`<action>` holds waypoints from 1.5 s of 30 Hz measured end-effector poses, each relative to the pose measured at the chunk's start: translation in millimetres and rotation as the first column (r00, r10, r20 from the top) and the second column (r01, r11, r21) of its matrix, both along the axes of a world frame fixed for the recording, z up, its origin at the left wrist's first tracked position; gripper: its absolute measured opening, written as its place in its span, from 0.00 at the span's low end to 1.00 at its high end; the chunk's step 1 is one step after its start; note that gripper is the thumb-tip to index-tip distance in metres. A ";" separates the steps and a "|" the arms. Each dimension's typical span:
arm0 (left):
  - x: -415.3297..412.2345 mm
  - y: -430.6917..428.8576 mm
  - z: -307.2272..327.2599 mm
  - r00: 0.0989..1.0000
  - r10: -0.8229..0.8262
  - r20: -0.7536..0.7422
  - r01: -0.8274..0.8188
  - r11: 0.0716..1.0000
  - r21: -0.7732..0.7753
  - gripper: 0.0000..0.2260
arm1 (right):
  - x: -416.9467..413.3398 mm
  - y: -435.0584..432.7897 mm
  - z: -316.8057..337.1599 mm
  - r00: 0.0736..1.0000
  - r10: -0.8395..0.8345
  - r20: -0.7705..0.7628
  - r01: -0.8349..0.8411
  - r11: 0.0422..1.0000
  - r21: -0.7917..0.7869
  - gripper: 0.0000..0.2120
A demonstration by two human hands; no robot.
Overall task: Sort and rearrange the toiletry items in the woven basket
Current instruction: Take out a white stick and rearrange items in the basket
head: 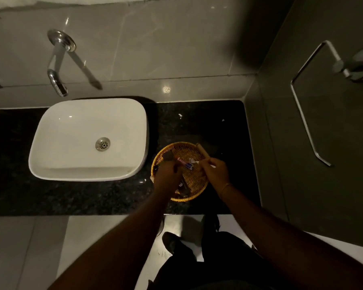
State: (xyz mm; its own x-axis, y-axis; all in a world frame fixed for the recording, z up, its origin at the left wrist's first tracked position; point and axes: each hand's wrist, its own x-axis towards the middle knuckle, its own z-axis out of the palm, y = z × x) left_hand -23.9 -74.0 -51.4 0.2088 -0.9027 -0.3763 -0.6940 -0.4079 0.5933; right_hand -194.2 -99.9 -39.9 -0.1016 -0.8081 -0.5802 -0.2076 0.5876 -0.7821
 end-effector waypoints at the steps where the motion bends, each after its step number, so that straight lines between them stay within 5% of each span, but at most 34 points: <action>1: -4.0 -7.9 0.4 0.997 -0.038 0.061 0.038 0.999 -0.007 0.10 | -2.1 0.5 1.5 0.999 -0.029 0.033 0.028 0.999 0.031 0.09; 5: -12.3 -35.3 -11.7 0.921 -0.268 0.282 0.253 0.963 0.088 0.17 | -12.5 1.8 8.7 0.982 -0.130 0.136 0.113 0.986 0.125 0.10; 11: -18.8 -45.7 -28.5 0.824 -0.359 0.438 0.341 0.932 0.124 0.21 | -27.3 3.4 -7.4 0.998 0.065 0.017 -0.066 0.992 0.109 0.08; 20: 18.1 -57.8 -5.8 0.829 -0.376 0.414 0.412 0.911 0.003 0.10 | -14.2 5.3 -40.8 0.992 0.104 -0.077 -0.091 0.984 0.155 0.13; 27: 63.5 -54.0 6.0 0.878 -0.228 0.421 0.322 0.932 -0.166 0.17 | 24.5 -5.9 -52.0 0.950 0.236 -0.205 -0.210 0.967 0.141 0.12; 33: 53.6 -57.3 18.6 0.861 -0.341 0.378 0.414 0.901 -0.130 0.14 | 37.7 -16.8 -60.4 0.888 0.276 -0.366 -0.209 0.955 0.212 0.09; 37: 33.8 -70.4 14.6 0.783 -0.456 0.423 0.523 0.851 -0.050 0.12 | 45.2 -21.5 -57.0 0.806 0.335 -0.488 -0.238 0.938 0.252 0.16; 45: 8.0 -82.5 -7.7 0.709 -0.559 0.430 0.602 0.797 0.043 0.12 | 44.9 -25.4 -57.2 0.802 0.335 -0.495 -0.231 0.938 0.260 0.24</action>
